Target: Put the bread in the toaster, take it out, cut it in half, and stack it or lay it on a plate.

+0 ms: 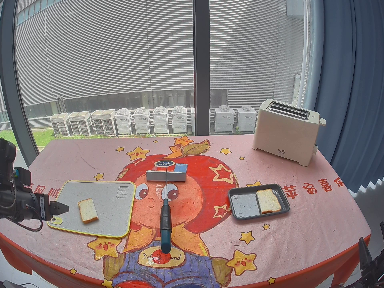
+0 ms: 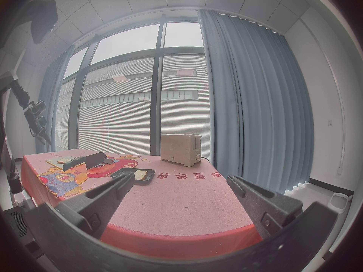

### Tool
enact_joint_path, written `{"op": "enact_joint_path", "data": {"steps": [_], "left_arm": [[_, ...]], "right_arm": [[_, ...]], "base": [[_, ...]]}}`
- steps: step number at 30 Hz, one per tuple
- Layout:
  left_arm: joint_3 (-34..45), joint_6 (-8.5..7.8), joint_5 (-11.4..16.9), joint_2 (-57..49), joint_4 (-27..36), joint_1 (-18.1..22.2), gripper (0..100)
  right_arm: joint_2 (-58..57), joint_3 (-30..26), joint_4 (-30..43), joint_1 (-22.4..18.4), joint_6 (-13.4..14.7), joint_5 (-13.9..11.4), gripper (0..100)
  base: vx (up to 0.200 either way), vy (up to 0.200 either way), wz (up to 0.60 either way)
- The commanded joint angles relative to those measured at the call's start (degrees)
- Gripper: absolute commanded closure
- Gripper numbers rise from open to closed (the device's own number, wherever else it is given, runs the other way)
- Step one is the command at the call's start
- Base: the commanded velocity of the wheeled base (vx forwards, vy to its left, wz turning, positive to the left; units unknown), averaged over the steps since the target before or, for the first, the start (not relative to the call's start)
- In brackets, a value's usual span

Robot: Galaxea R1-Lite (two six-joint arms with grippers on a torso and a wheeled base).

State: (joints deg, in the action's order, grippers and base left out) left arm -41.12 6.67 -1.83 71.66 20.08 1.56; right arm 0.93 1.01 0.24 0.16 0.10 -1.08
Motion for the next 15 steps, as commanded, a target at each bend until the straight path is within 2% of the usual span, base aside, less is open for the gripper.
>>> {"op": "enact_joint_path", "data": {"steps": [1,3,15], "left_arm": [[-3.18,-0.25,-0.28,3.58,0.05,1.43,0],[-4.85,-0.34,-0.28,5.69,-0.21,2.57,0],[-6.78,-0.6,-0.37,10.61,-0.65,2.92,0]], "right_arm": [[-0.57,-0.84,0.02,0.02,-0.01,-0.06,0],[-0.57,-0.84,0.02,0.02,-0.01,-0.06,0],[-0.57,-0.84,0.02,0.02,-0.01,0.03,0]], "base": [[0.0,0.0,0.0],[0.0,0.0,0.0],[0.0,0.0,0.0]]}}
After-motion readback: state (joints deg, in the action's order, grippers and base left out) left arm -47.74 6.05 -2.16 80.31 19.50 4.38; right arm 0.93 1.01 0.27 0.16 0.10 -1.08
